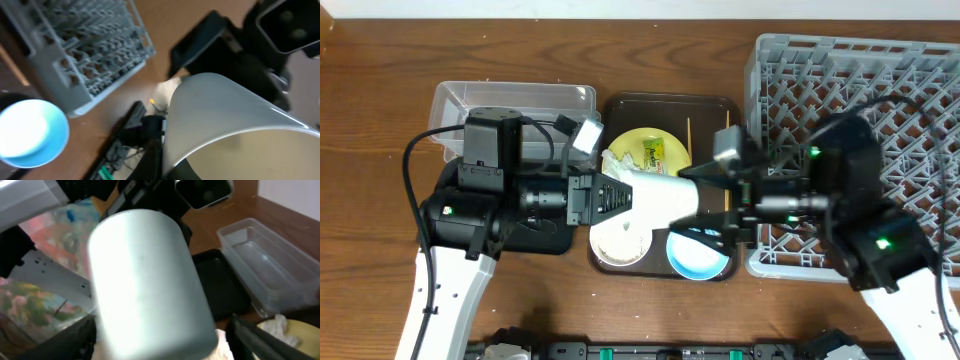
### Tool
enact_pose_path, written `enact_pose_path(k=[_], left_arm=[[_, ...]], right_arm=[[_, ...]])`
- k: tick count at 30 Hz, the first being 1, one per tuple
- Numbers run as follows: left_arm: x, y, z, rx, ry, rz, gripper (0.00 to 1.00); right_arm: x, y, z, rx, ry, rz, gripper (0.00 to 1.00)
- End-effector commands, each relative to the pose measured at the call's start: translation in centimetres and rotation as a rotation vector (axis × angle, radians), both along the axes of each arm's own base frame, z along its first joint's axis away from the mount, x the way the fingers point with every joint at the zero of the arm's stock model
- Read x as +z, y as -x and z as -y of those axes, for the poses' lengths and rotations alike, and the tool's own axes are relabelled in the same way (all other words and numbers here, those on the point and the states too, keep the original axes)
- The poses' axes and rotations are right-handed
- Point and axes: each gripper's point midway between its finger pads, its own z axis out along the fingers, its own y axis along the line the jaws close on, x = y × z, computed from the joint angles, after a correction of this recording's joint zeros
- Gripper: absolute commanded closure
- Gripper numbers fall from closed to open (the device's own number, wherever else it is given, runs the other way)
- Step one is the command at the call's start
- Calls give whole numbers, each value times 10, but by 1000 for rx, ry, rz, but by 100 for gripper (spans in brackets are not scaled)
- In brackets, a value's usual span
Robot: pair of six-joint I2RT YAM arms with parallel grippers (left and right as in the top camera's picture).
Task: Sort waste into correct bins and load items into the dishwasher rack
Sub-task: 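Hand the white cup from the left gripper to the right gripper, then lower the white cup into the grey dish rack with the right gripper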
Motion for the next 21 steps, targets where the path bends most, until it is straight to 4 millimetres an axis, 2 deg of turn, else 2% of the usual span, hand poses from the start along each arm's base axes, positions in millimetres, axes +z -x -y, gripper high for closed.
enact_pose_path(k=[1, 6, 7, 8, 9, 10, 12, 14, 16, 18, 21], left_arm=[[15, 9, 1, -57, 67, 20, 94], [15, 9, 1, -57, 67, 20, 94], [15, 9, 1, -57, 67, 20, 91], [15, 9, 1, -56, 67, 20, 78], [14, 9, 1, -53, 62, 22, 58], [12, 7, 0, -42, 50, 22, 49], [5, 2, -1, -7, 10, 16, 39], [-6, -3, -3, 36, -44, -4, 35], [-23, -10, -9, 102, -133, -34, 30], [-45, -18, -19, 185, -253, -67, 28], [-69, -24, -35, 272, -395, -102, 26]], right_arm=[[2, 2, -14, 18, 0, -21, 27], [3, 5, -19, 36, -3, -9, 44], [3, 5, -19, 32, -3, -9, 49], [3, 3, -17, 23, -3, -7, 53], [4, 1, -15, 11, -3, -6, 55], [4, -3, -11, -7, -2, -8, 55], [5, -13, 3, -84, 6, -24, 56], [0, -31, 26, -232, 38, -75, 58], [-13, -53, 62, -449, 96, -144, 57], [-30, -73, 108, -697, 165, -218, 56], [-66, -88, 196, -1136, 323, -341, 57]])
